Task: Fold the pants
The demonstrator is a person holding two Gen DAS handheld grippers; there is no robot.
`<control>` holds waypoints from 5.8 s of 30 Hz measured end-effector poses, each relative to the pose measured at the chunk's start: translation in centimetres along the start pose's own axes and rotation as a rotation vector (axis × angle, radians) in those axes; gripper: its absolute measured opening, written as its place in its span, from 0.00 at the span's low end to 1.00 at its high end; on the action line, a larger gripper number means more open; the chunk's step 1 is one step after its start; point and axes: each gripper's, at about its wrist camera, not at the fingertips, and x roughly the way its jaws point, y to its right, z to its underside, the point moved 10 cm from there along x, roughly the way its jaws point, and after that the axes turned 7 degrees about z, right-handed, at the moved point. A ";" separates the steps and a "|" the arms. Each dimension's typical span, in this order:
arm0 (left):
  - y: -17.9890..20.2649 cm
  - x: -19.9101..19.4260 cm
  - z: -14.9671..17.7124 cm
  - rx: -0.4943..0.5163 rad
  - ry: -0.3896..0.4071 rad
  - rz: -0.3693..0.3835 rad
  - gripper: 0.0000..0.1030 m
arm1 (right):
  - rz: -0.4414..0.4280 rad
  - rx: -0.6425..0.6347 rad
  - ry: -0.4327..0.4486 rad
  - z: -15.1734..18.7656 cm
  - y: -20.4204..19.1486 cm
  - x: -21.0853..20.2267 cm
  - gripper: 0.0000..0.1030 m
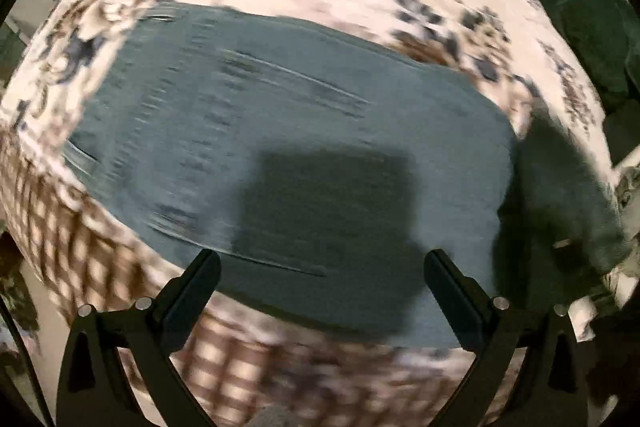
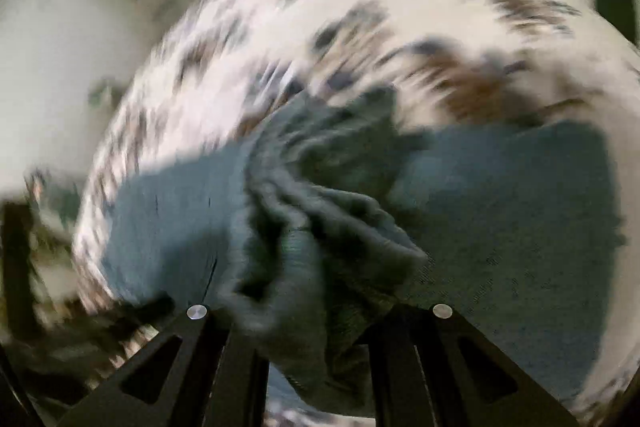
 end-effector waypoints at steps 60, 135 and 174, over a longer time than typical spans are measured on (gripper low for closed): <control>-15.3 -3.6 -4.1 -0.654 0.290 0.265 0.96 | 0.115 0.215 -0.291 0.8 4.6 -0.6 0.78; -2.2 -5.7 -3.5 0.119 0.093 -0.371 0.90 | -0.094 0.171 -0.398 -1.2 3.7 2.2 0.88; 14.4 9.8 -10.6 0.086 -0.178 0.211 0.92 | -0.070 0.703 -0.190 1.2 28.6 -6.9 0.79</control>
